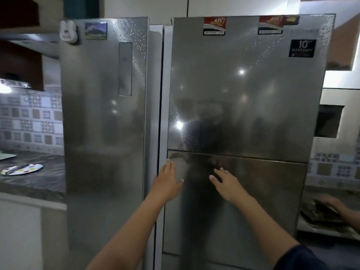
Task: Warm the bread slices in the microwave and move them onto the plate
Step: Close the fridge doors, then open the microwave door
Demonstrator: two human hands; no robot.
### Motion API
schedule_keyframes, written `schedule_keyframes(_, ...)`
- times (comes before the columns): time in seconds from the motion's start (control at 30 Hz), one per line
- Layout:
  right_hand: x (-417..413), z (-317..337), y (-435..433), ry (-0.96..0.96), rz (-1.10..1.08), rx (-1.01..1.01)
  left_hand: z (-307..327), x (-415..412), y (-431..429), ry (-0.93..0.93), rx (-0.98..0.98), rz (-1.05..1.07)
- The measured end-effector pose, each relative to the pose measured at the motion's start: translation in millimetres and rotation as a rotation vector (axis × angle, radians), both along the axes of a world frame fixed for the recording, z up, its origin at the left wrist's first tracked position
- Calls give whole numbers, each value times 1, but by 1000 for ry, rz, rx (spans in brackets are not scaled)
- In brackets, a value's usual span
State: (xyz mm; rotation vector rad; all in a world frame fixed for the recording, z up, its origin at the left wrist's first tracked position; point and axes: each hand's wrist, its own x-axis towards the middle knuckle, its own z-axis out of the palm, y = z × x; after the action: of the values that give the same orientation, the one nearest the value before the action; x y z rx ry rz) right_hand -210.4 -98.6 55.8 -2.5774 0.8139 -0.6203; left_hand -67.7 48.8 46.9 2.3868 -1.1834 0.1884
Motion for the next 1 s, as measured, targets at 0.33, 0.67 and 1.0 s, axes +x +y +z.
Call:
schedule_keyframes(0.33, 65, -50, 108, 49, 264, 176, -47, 45, 134, 15, 36, 296)
schedule_keyframes(0.67, 294, -46, 250, -57, 543, 0, -64, 217, 304, -52, 32, 566)
schedule_keyframes(1.0, 521, -75, 402, 22, 833, 16, -91, 378, 472, 38, 183, 833)
